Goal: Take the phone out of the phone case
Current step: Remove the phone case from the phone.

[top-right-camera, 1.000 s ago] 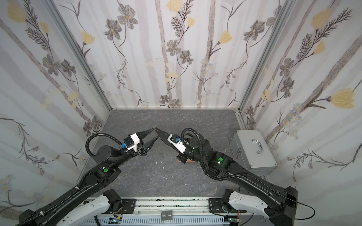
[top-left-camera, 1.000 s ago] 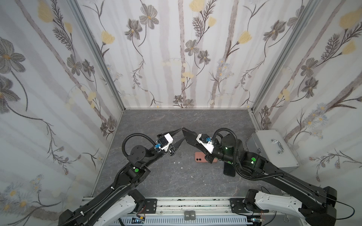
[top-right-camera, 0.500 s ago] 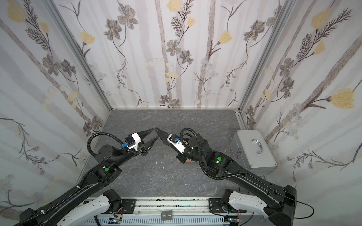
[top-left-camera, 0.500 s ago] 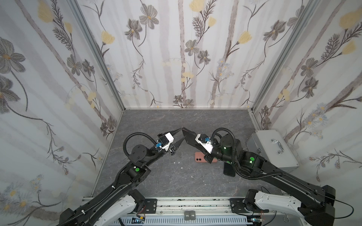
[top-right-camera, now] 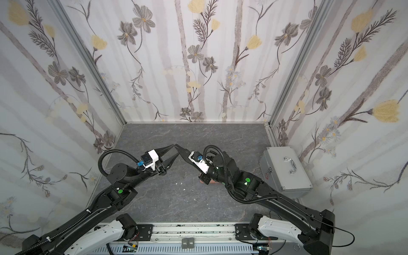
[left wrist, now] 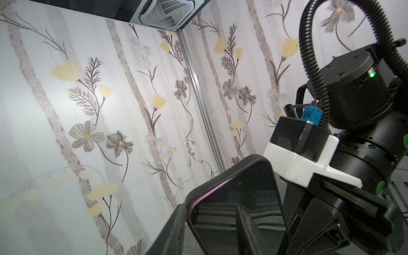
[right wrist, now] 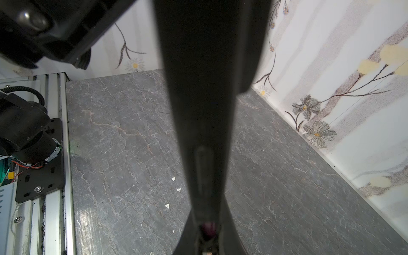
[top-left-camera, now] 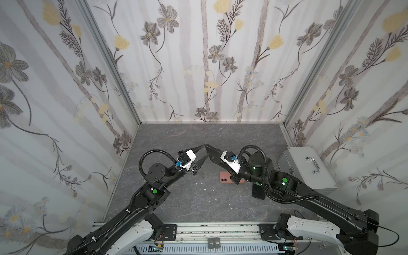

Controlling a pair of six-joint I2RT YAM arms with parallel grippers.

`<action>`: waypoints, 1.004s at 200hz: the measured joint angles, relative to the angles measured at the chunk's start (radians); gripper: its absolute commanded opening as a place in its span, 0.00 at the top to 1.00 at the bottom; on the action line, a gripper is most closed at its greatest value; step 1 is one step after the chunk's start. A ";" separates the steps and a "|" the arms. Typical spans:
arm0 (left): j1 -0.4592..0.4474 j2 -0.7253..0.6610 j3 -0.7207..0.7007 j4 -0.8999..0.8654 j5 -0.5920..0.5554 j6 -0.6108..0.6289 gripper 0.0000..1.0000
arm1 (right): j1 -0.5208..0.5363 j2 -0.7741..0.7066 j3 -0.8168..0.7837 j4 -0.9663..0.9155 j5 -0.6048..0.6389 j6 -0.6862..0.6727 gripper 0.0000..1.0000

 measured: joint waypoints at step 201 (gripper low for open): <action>0.002 0.029 -0.022 0.028 0.001 0.005 0.62 | 0.008 0.008 0.007 -0.035 0.000 -0.002 1.00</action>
